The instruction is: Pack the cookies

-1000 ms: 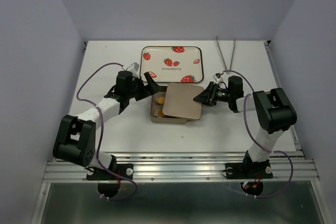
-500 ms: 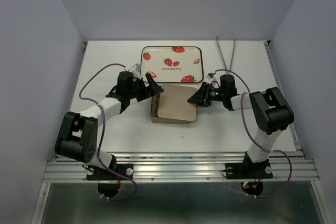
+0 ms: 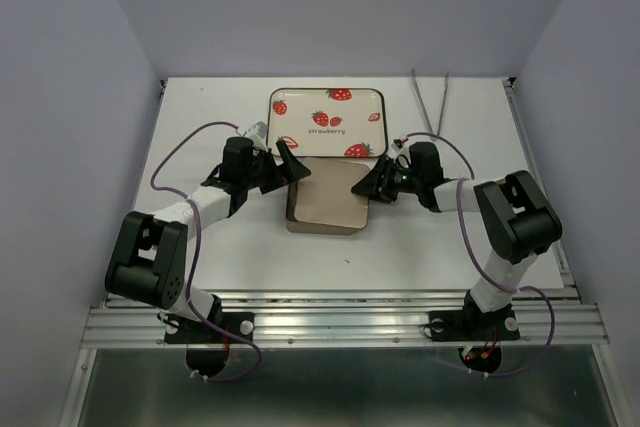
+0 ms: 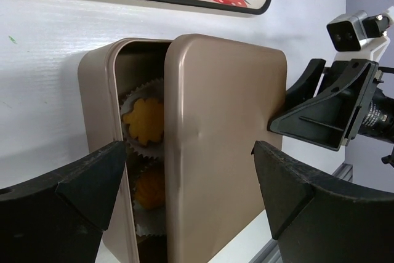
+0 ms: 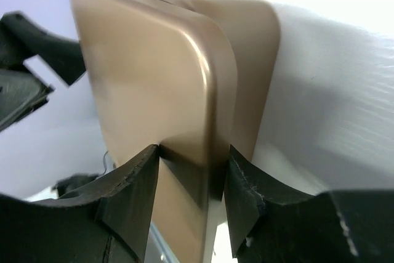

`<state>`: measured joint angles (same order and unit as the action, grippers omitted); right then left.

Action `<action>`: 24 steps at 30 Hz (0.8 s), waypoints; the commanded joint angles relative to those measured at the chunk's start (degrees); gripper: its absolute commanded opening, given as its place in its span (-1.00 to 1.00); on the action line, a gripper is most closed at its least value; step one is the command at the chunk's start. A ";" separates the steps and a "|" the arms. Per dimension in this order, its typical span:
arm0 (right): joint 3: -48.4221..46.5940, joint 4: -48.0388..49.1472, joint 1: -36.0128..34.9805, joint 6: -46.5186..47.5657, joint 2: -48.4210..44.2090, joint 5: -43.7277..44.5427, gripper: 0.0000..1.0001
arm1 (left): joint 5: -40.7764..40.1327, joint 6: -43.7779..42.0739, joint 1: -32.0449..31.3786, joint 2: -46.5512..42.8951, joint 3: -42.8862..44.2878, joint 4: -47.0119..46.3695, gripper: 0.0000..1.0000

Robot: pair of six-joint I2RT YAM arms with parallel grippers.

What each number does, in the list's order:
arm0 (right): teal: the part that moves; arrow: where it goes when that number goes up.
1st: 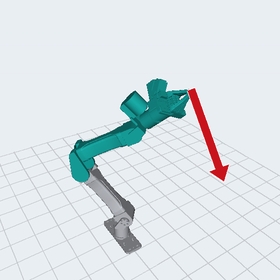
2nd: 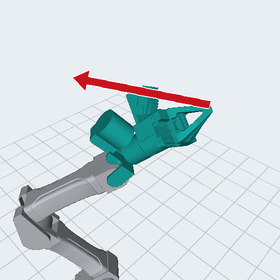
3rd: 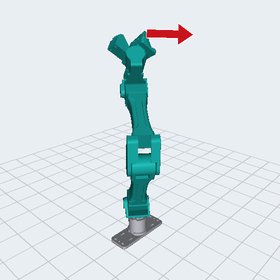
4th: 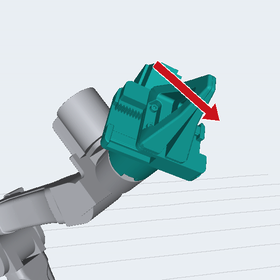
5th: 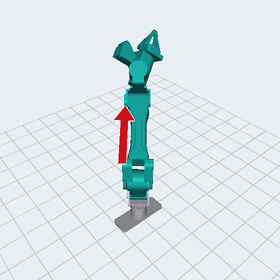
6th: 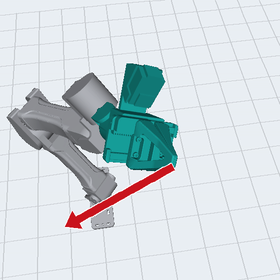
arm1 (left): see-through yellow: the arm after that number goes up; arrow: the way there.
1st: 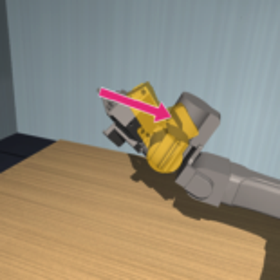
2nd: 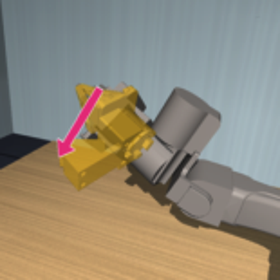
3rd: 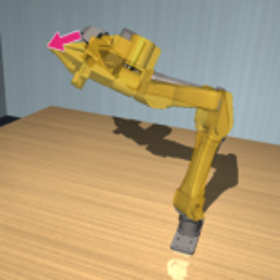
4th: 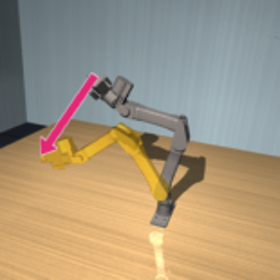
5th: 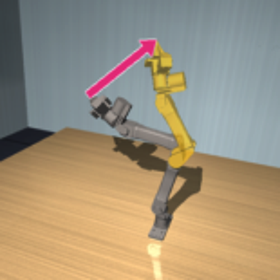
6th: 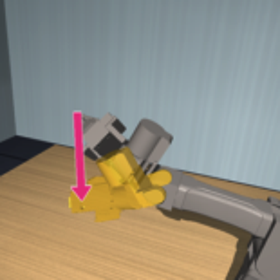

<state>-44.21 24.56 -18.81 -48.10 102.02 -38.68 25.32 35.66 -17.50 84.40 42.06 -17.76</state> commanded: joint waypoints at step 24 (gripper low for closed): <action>-14.77 -21.83 -8.26 7.93 -3.67 15.74 0.35 | 0.70 -2.09 -0.17 1.12 -1.11 1.06 0.68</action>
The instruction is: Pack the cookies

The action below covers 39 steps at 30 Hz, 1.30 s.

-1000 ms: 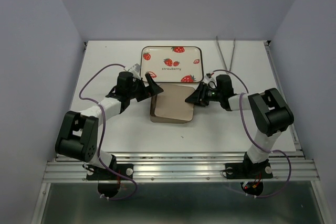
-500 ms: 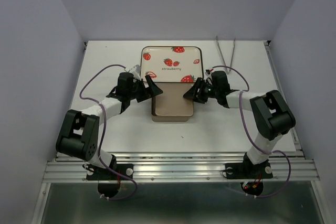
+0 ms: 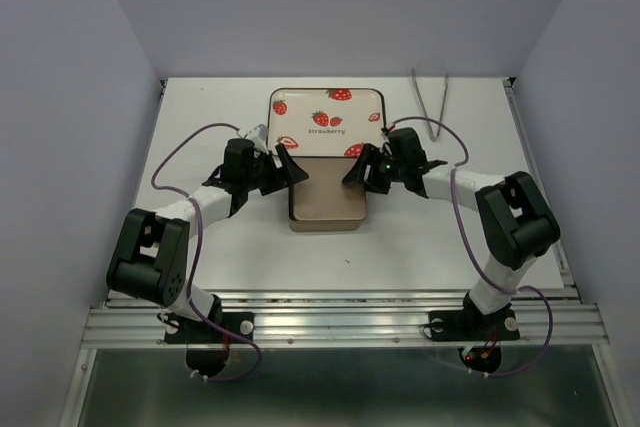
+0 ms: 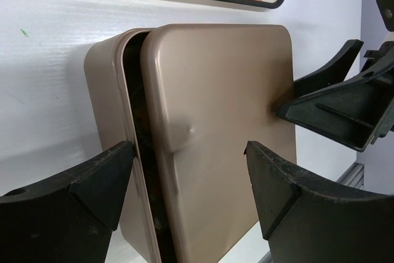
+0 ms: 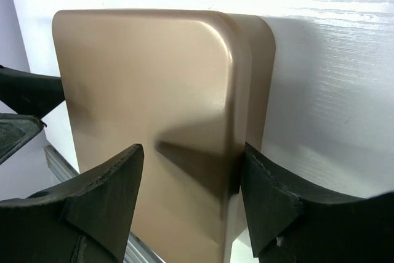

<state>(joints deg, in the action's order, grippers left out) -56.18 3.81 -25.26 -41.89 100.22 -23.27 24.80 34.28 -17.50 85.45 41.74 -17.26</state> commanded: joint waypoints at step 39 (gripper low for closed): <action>-14.92 -19.99 -11.04 11.48 -2.31 21.41 1.00 | -5.35 -0.79 -0.17 -1.59 0.10 4.59 0.56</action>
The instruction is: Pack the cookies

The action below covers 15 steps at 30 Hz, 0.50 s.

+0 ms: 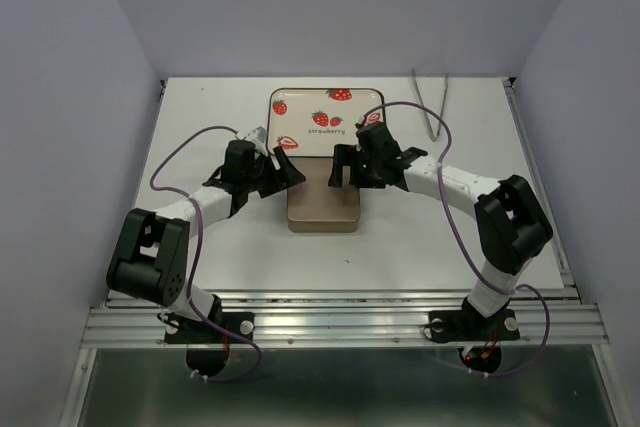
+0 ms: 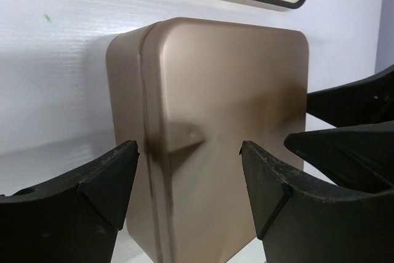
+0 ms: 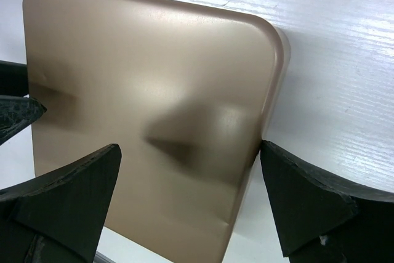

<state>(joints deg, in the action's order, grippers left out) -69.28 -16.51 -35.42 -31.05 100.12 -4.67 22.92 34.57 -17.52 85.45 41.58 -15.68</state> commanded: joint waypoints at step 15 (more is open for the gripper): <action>-0.77 -0.36 -0.88 6.51 -8.10 9.15 0.91 | -11.23 -2.49 -0.32 -1.96 2.27 8.03 0.43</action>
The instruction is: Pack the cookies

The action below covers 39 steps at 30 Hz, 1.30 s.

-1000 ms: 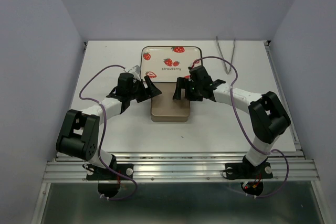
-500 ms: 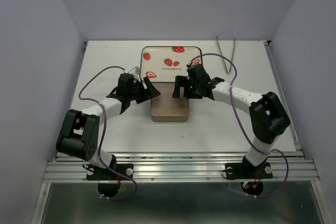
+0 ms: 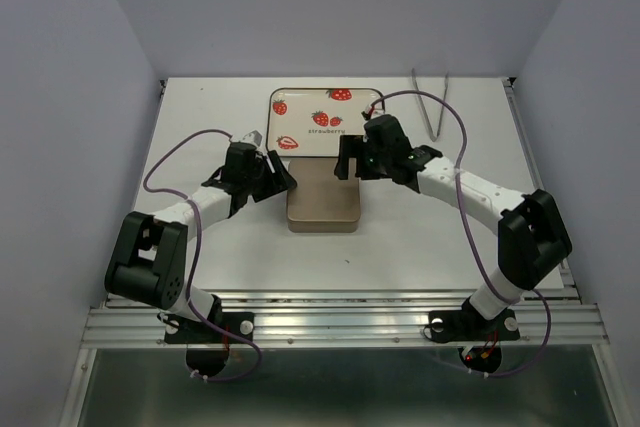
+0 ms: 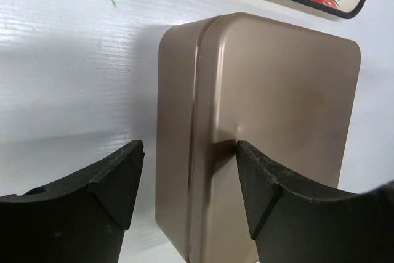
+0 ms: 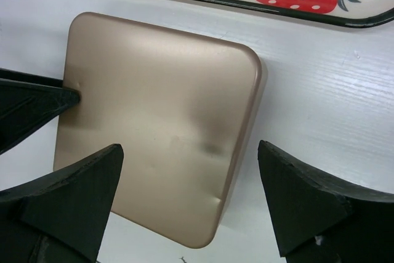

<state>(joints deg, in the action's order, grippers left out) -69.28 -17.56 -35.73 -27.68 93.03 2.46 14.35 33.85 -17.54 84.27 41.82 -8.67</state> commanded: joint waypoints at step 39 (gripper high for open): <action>8.08 5.17 1.98 -1.67 -20.32 33.79 1.00 | -33.13 0.17 -1.53 -24.40 16.27 20.60 0.98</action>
<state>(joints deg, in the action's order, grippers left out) -66.76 -13.02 -34.20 -27.57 79.05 17.43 -5.23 34.52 -19.16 65.39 54.13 4.91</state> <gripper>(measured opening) 0.998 0.986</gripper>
